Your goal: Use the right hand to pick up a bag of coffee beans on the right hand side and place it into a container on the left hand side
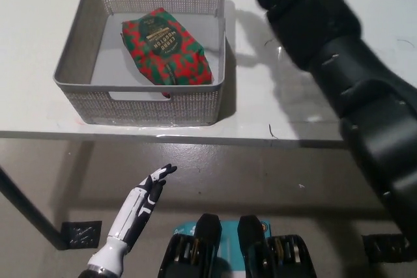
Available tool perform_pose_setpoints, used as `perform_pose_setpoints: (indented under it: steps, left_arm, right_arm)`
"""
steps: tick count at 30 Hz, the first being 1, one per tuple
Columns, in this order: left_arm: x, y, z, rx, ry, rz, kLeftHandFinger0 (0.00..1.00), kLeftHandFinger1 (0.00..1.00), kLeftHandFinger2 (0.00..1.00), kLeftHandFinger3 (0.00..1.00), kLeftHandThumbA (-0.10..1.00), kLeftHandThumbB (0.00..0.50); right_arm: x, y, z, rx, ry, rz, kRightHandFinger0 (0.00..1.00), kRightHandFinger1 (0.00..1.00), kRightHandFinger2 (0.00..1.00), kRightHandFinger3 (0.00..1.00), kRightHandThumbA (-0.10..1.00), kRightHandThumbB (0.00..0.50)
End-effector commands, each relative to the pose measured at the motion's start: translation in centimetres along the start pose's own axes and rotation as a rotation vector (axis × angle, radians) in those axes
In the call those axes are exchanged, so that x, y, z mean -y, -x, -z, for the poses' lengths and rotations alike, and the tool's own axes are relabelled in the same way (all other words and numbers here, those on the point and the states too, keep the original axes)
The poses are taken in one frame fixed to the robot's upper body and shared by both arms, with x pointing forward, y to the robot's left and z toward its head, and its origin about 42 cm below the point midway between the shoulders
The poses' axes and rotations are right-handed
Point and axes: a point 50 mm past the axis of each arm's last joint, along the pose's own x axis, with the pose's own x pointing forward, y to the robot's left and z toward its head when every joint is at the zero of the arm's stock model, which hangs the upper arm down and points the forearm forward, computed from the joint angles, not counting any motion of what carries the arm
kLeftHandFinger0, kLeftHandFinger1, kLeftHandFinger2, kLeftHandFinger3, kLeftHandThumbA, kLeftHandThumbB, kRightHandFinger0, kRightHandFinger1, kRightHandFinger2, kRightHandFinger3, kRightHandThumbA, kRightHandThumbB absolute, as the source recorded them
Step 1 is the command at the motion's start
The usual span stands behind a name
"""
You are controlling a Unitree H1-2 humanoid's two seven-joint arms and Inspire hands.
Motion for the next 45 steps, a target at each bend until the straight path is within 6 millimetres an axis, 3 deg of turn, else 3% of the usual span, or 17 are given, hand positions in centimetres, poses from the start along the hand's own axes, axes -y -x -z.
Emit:
perform_pose_setpoints:
  steps: [1, 3, 4, 5, 6, 8, 9, 11, 12, 17, 19, 25, 27, 30, 40, 41, 45]
  left_arm:
    - [-0.7, -1.1, -1.6, 0.065, -0.041, 0.017, 1.00, 1.00, 1.00, 1.00, 1.00, 0.220]
    - [-1.0, -1.1, -1.6, 0.076, -0.058, 0.015, 1.00, 1.00, 1.00, 1.00, 1.00, 0.201]
    - [-1.1, -1.0, -1.7, 0.075, -0.057, 0.013, 1.00, 1.00, 1.00, 1.00, 1.00, 0.202]
    - [-1.2, -1.0, -1.7, 0.074, -0.056, 0.012, 1.00, 1.00, 1.00, 1.00, 1.00, 0.202]
    - [-1.3, -0.9, -1.7, 0.074, -0.051, 0.011, 1.00, 1.00, 1.00, 1.00, 1.00, 0.200]
    - [-1.2, -0.7, -1.6, 0.075, -0.046, 0.007, 1.00, 1.00, 1.00, 1.00, 1.00, 0.195]
    - [-1.1, -0.7, -1.6, 0.074, -0.043, 0.005, 1.00, 1.00, 1.00, 1.00, 1.00, 0.191]
    - [-1.1, -0.6, -1.5, 0.069, -0.040, 0.010, 1.00, 1.00, 1.00, 1.00, 1.00, 0.192]
    - [-1.1, -0.6, -1.5, 0.069, -0.037, 0.010, 1.00, 1.00, 1.00, 1.00, 1.00, 0.192]
    - [-1.2, -0.9, -1.5, 0.064, -0.043, 0.010, 1.00, 1.00, 1.00, 1.00, 1.00, 0.204]
    - [-1.2, -0.9, -1.4, 0.061, -0.046, 0.008, 1.00, 1.00, 1.00, 1.00, 1.00, 0.212]
    - [-1.7, -0.7, -1.4, 0.057, -0.034, -0.009, 1.00, 1.00, 1.00, 1.00, 1.00, 0.207]
    - [-1.7, -0.6, -1.4, 0.057, -0.036, -0.010, 1.00, 1.00, 1.00, 1.00, 1.00, 0.209]
    - [-1.8, -0.6, -1.4, 0.055, -0.032, -0.014, 1.00, 1.00, 1.00, 1.00, 1.00, 0.214]
    - [-2.1, -0.6, -1.4, 0.061, -0.028, -0.045, 1.00, 1.00, 1.00, 1.00, 1.00, 0.206]
    - [-2.2, -0.6, -1.4, 0.062, -0.015, -0.051, 1.00, 1.00, 1.00, 1.00, 1.00, 0.193]
    - [-2.2, -0.5, -1.4, 0.061, -0.008, -0.062, 1.00, 1.00, 1.00, 1.00, 1.00, 0.196]
  right_arm:
    - [11.6, 3.8, -2.8, 0.253, -0.091, 0.214, 1.00, 1.00, 1.00, 1.00, 1.00, 0.447]
    - [14.7, 7.9, -2.5, 0.334, -0.132, 0.289, 1.00, 1.00, 1.00, 1.00, 1.00, 0.404]
    - [15.8, 10.0, -2.3, 0.377, -0.145, 0.321, 1.00, 1.00, 1.00, 1.00, 1.00, 0.425]
    - [16.1, 10.6, -2.3, 0.389, -0.145, 0.331, 1.00, 1.00, 1.00, 1.00, 1.00, 0.426]
    - [17.2, 14.0, -1.4, 0.432, -0.175, 0.380, 1.00, 1.00, 1.00, 1.00, 1.00, 0.433]
    - [17.7, 17.9, -0.3, 0.481, -0.232, 0.427, 1.00, 1.00, 1.00, 1.00, 1.00, 0.415]
    - [17.6, 19.8, 0.4, 0.497, -0.245, 0.449, 1.00, 1.00, 1.00, 1.00, 1.00, 0.388]
    - [17.1, 23.5, 2.0, 0.501, -0.277, 0.486, 1.00, 1.00, 1.00, 1.00, 1.00, 0.463]
    - [17.0, 24.0, 2.2, 0.504, -0.283, 0.488, 1.00, 1.00, 1.00, 1.00, 1.00, 0.466]
    - [14.3, 31.1, 6.2, 0.515, -0.310, 0.477, 1.00, 1.00, 1.00, 1.00, 1.00, 0.370]
    - [12.0, 33.3, 7.8, 0.488, -0.366, 0.476, 1.00, 1.00, 1.00, 1.00, 1.00, 0.383]
    - [5.5, 36.6, 11.9, 0.391, -0.545, 0.365, 1.00, 1.00, 1.00, 1.00, 1.00, 0.385]
    - [3.8, 37.4, 12.8, 0.351, -0.580, 0.334, 1.00, 1.00, 1.00, 1.00, 1.00, 0.349]
    - [-1.4, 39.0, 15.7, 0.215, -0.707, 0.234, 1.00, 1.00, 1.00, 1.00, 1.00, 0.383]
    - [-12.0, 41.1, 19.8, 0.029, -0.852, 0.168, 1.00, 1.00, 1.00, 1.00, 1.00, 0.354]
    - [-13.1, 41.3, 19.9, 0.015, -0.877, 0.153, 1.00, 1.00, 1.00, 1.00, 1.00, 0.320]
    - [-15.8, 42.3, 20.4, -0.062, -0.936, 0.105, 1.00, 1.00, 1.00, 1.00, 1.00, 0.311]
